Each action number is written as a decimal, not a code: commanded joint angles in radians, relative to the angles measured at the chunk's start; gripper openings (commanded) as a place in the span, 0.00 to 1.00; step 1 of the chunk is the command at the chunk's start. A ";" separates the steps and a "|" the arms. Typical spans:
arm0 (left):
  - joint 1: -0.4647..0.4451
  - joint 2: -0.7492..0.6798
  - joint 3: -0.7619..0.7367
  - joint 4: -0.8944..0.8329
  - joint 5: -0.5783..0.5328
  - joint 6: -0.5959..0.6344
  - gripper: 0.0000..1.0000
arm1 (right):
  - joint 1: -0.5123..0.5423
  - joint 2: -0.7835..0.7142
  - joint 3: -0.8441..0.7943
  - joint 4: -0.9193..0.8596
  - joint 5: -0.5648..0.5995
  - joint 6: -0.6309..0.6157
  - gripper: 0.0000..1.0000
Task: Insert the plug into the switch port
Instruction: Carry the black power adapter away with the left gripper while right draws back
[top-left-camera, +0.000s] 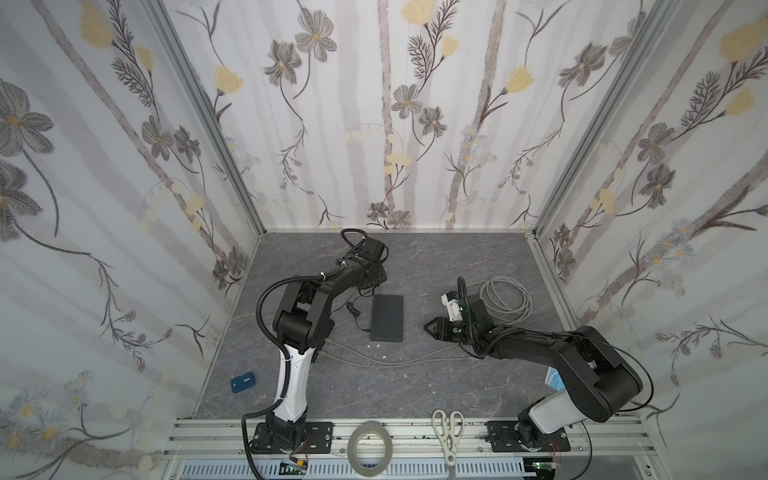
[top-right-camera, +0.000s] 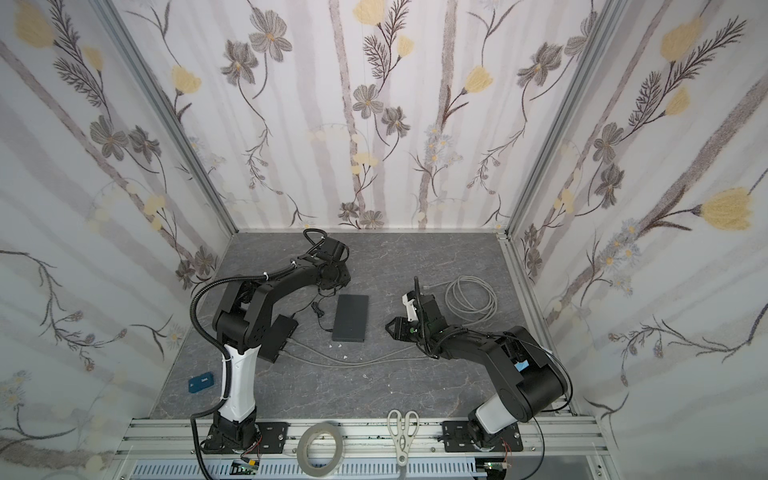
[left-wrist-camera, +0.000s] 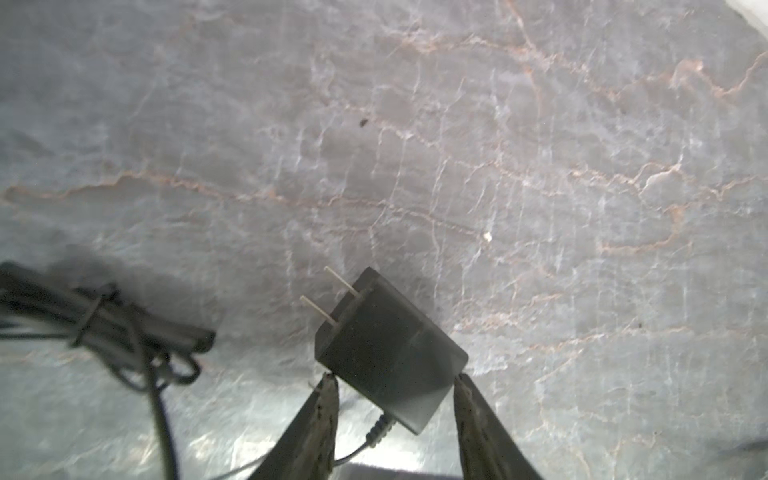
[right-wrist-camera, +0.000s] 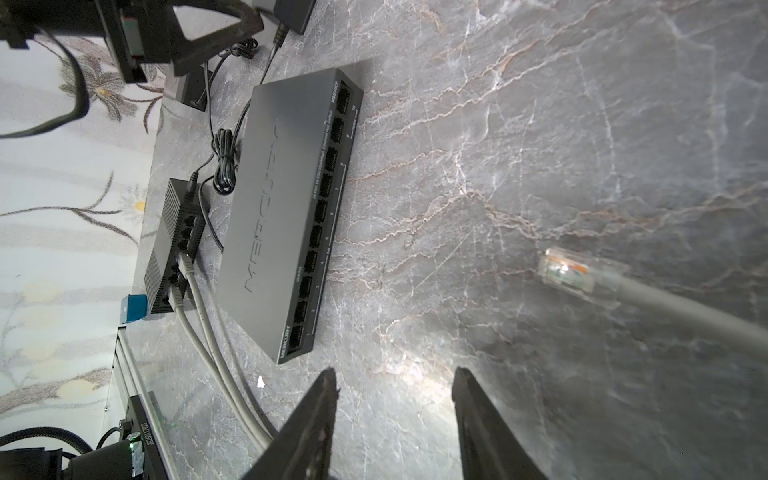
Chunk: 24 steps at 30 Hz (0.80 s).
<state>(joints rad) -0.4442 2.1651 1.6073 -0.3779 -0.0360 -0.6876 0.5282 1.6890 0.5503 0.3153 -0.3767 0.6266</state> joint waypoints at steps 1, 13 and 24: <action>0.002 0.055 0.066 0.009 0.013 -0.034 0.45 | -0.001 -0.009 -0.009 0.033 -0.004 -0.006 0.47; 0.020 0.313 0.464 -0.090 0.007 -0.040 0.45 | -0.005 -0.015 -0.040 0.041 -0.016 -0.002 0.47; 0.038 0.275 0.457 -0.034 0.072 -0.043 0.59 | -0.009 -0.047 -0.040 0.009 -0.009 -0.021 0.47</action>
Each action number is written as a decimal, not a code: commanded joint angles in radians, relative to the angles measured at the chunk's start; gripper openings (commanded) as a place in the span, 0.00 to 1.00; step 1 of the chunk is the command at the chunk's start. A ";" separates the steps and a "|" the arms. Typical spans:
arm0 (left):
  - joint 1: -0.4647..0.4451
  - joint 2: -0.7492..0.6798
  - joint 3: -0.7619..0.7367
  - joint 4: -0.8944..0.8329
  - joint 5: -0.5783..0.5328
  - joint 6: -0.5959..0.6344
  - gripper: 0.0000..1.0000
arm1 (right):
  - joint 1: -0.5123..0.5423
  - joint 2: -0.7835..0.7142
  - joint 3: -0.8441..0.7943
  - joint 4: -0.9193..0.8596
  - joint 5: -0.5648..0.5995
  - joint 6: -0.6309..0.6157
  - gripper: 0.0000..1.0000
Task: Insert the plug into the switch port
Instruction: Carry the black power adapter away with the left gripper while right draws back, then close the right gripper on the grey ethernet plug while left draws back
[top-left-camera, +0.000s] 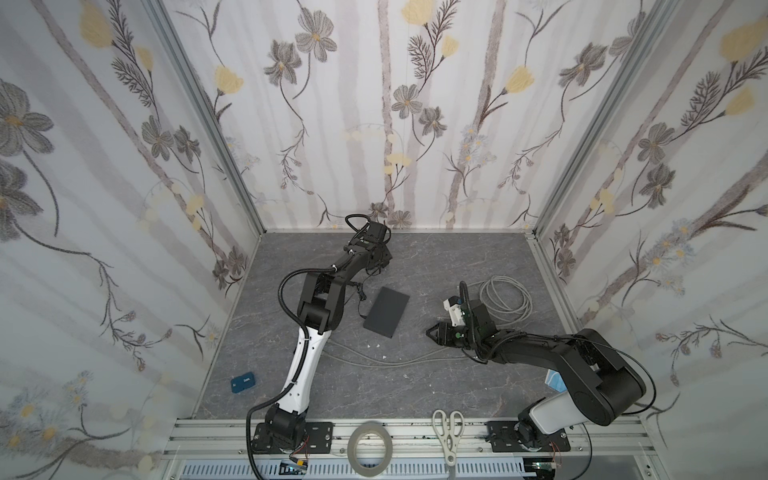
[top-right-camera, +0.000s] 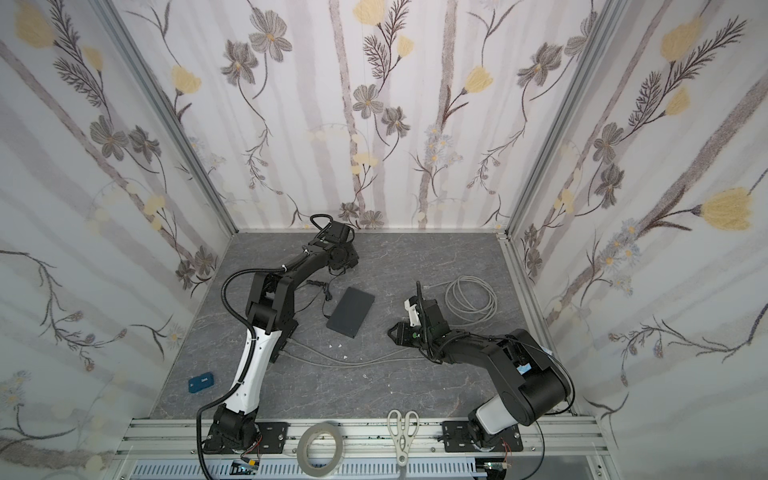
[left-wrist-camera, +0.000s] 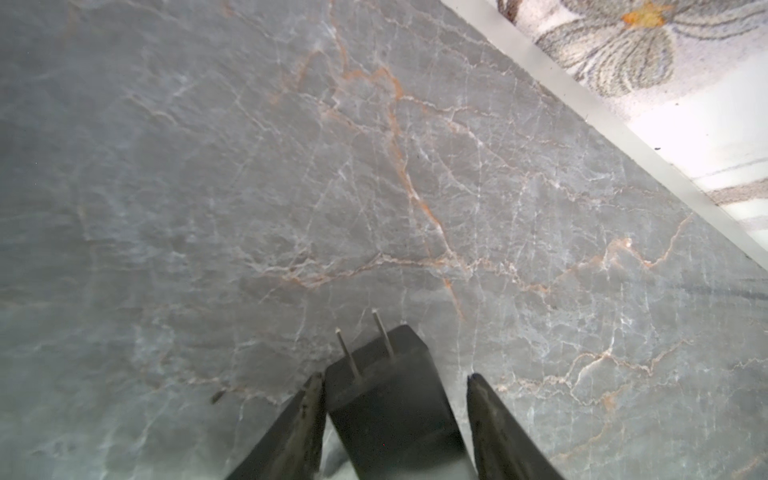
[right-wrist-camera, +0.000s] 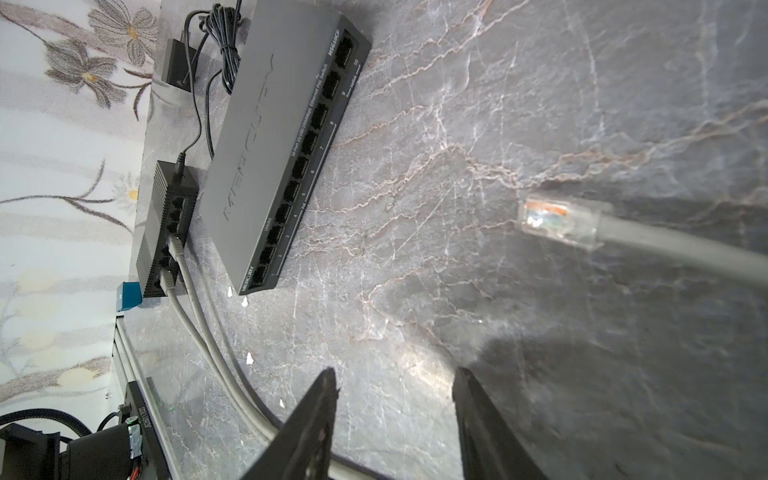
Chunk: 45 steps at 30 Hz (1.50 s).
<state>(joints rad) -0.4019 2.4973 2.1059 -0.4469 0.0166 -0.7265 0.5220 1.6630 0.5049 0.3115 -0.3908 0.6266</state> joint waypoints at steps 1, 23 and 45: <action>-0.007 -0.097 -0.076 0.059 0.027 -0.004 0.61 | -0.007 -0.039 0.008 -0.003 0.011 -0.034 0.47; -0.109 -1.003 -0.783 0.221 0.472 0.139 0.71 | 0.035 -0.050 0.486 -0.787 0.661 -0.693 0.40; -0.033 -1.313 -1.053 0.455 0.397 0.243 0.73 | 0.196 -0.309 0.353 -0.532 0.424 -1.749 0.36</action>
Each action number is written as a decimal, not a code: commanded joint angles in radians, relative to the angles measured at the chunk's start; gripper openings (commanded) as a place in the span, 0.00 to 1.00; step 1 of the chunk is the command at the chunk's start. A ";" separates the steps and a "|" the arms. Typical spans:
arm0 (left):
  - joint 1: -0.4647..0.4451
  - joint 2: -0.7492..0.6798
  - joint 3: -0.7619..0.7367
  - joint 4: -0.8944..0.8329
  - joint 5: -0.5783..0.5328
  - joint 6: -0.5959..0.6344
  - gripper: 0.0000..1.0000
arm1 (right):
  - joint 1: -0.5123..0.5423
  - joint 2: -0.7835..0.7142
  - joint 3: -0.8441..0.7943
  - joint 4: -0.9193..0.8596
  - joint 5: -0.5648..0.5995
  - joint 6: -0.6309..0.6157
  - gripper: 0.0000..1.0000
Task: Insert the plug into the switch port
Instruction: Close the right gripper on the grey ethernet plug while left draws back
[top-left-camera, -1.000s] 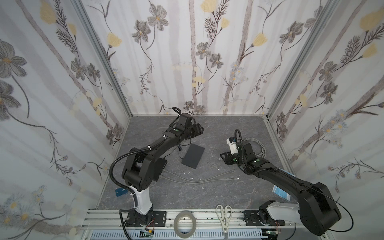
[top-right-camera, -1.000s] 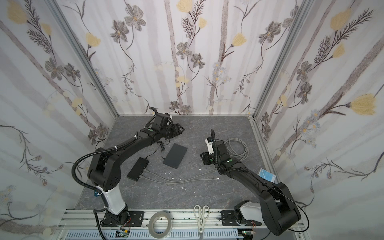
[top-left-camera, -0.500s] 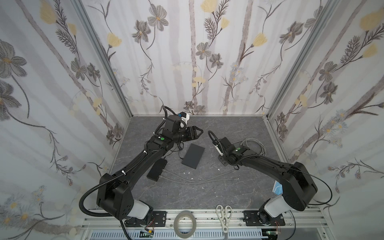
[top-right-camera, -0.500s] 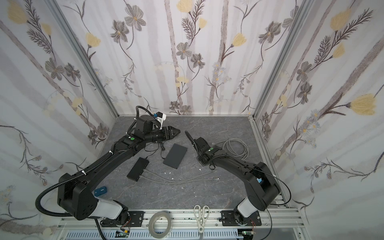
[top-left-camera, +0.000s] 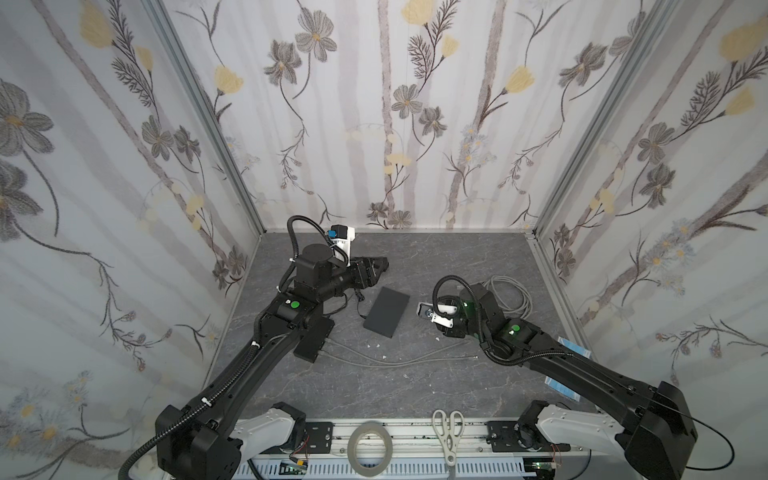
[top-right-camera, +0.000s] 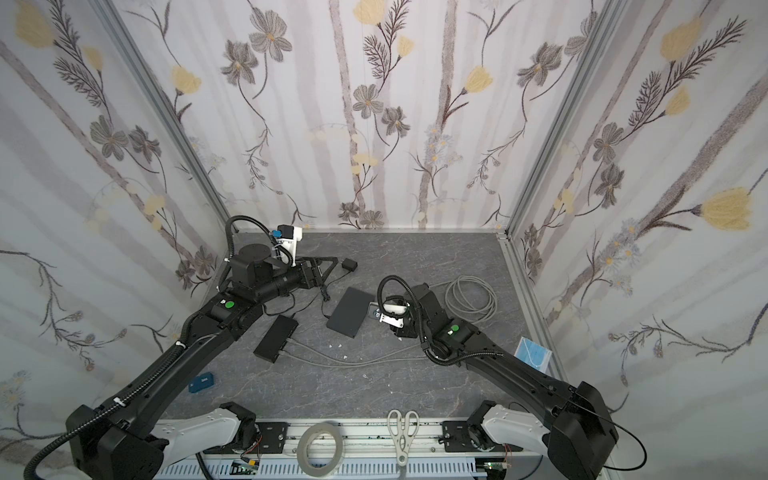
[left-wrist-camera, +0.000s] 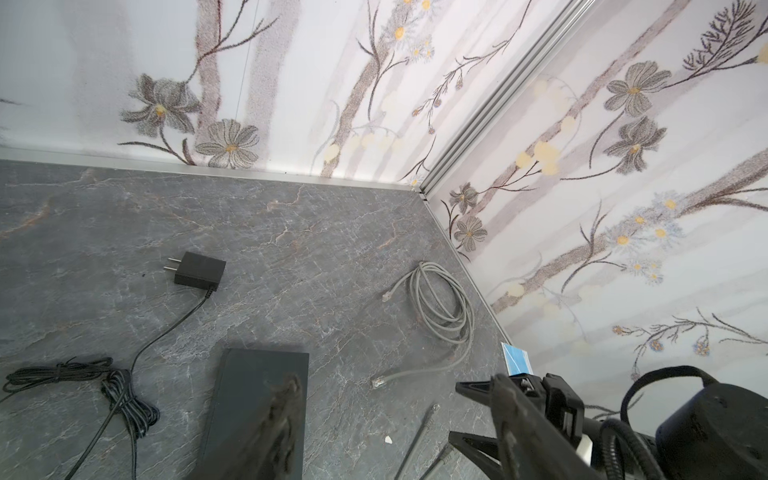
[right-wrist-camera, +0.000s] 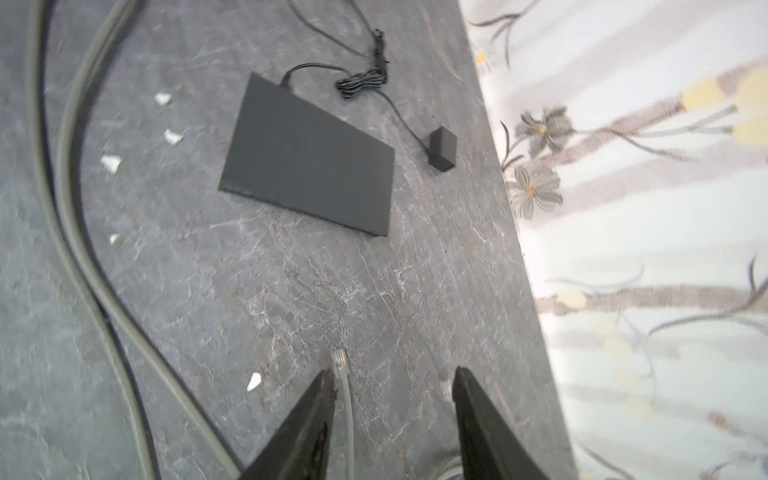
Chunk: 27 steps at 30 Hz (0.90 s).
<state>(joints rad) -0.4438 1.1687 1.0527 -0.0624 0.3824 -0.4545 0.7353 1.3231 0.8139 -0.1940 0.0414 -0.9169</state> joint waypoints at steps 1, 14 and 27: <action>0.016 0.024 -0.001 0.078 0.047 -0.044 0.73 | -0.034 0.066 0.087 -0.103 0.001 -0.180 0.35; 0.054 0.059 -0.023 0.117 0.069 -0.084 0.71 | -0.131 0.349 0.209 -0.249 0.156 -0.155 0.42; 0.060 0.027 -0.005 0.095 0.085 -0.059 0.71 | -0.181 0.496 0.270 -0.296 0.001 -0.193 0.39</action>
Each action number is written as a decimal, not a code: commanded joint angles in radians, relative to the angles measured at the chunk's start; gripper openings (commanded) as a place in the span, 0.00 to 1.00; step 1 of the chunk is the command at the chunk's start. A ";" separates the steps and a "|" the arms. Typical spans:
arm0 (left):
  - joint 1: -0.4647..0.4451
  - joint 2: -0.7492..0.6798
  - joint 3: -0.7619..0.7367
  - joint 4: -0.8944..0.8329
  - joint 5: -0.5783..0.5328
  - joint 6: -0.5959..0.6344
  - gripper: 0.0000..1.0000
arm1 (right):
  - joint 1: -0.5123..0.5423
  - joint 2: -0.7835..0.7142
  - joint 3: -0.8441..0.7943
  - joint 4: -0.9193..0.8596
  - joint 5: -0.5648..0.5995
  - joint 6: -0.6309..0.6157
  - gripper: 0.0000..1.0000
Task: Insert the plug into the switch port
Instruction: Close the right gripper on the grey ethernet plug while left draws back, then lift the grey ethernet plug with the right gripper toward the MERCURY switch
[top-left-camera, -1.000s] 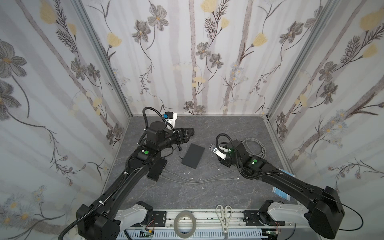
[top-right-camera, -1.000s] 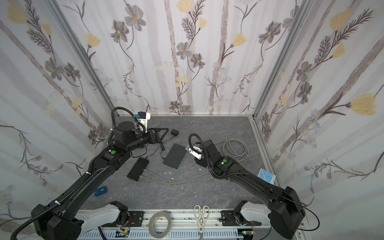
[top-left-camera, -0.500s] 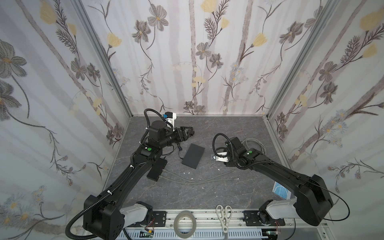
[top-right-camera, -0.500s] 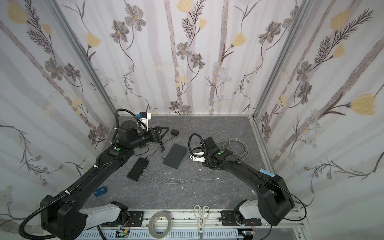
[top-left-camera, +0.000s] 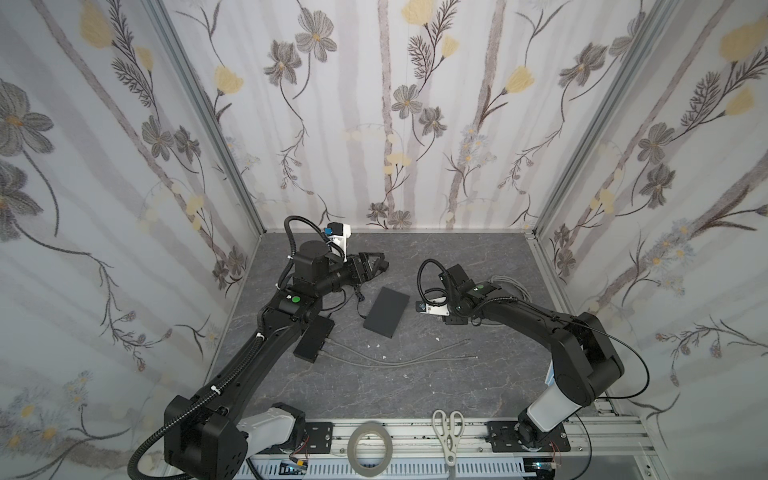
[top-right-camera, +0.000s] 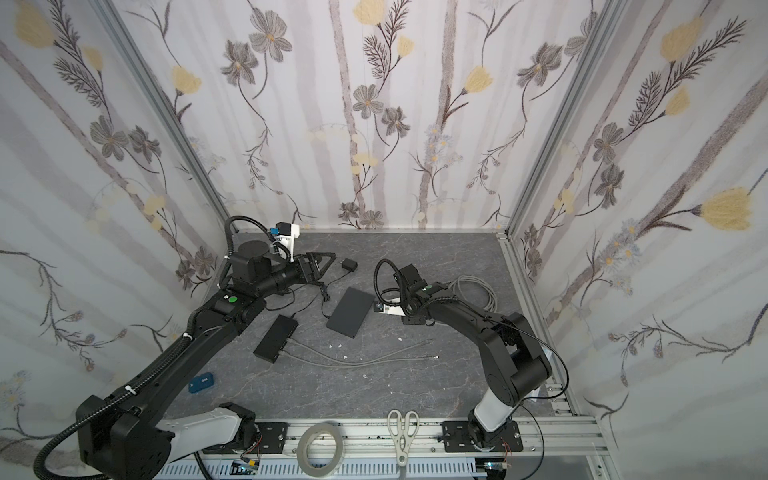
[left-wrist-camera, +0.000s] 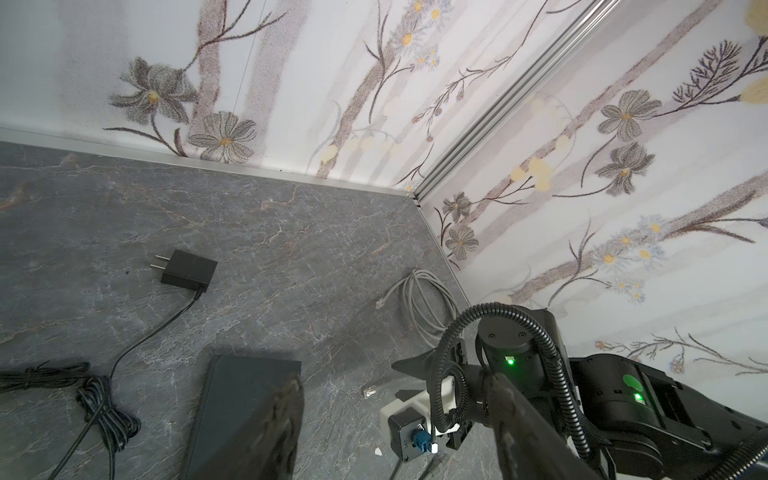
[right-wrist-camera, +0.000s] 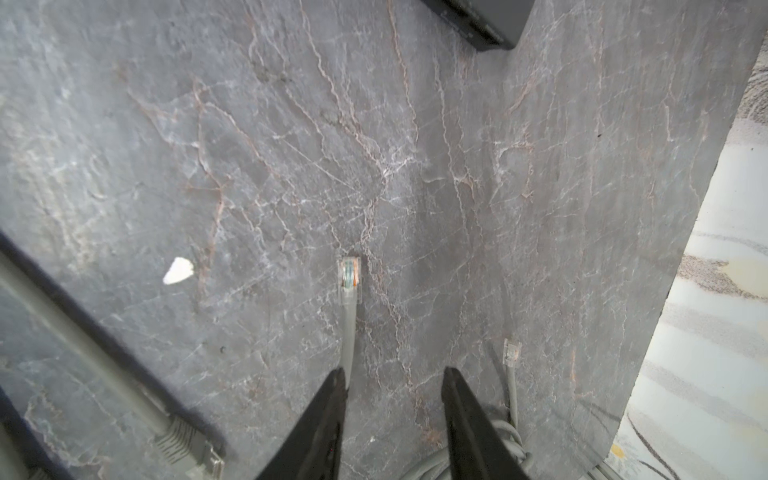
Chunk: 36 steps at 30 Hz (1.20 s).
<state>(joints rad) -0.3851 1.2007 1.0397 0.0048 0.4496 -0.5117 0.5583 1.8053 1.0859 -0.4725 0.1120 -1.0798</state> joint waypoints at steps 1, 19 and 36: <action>0.003 -0.004 0.009 0.026 0.021 -0.004 0.71 | -0.004 0.027 0.000 -0.023 -0.072 -0.032 0.33; 0.070 0.004 0.002 0.074 0.074 -0.087 0.71 | -0.007 0.192 0.072 -0.016 -0.015 0.006 0.28; 0.089 0.016 0.000 0.074 0.077 -0.097 0.70 | -0.034 0.185 0.075 0.008 -0.041 0.026 0.27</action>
<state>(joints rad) -0.2985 1.2144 1.0393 0.0334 0.5137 -0.6022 0.5251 1.9942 1.1591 -0.4885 0.0998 -1.0557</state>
